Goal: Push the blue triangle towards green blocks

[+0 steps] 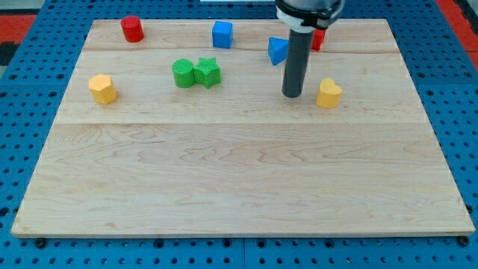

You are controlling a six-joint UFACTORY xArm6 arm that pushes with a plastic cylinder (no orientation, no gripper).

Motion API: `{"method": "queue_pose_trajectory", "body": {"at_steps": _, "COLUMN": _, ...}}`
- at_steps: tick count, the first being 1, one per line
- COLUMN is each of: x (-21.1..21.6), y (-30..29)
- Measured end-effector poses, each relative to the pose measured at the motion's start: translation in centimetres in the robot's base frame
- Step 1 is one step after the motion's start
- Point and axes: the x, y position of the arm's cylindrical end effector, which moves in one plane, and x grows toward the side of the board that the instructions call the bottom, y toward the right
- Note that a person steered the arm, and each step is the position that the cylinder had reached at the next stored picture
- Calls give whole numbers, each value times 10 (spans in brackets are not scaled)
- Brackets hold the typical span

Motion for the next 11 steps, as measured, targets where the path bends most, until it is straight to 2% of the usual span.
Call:
{"method": "queue_pose_trajectory", "body": {"at_steps": 5, "x": -13, "y": -1}}
{"method": "queue_pose_trajectory", "body": {"at_steps": 7, "x": -83, "y": 18}}
{"method": "queue_pose_trajectory", "body": {"at_steps": 9, "x": -119, "y": 23}}
{"method": "queue_pose_trajectory", "body": {"at_steps": 11, "x": -121, "y": -27}}
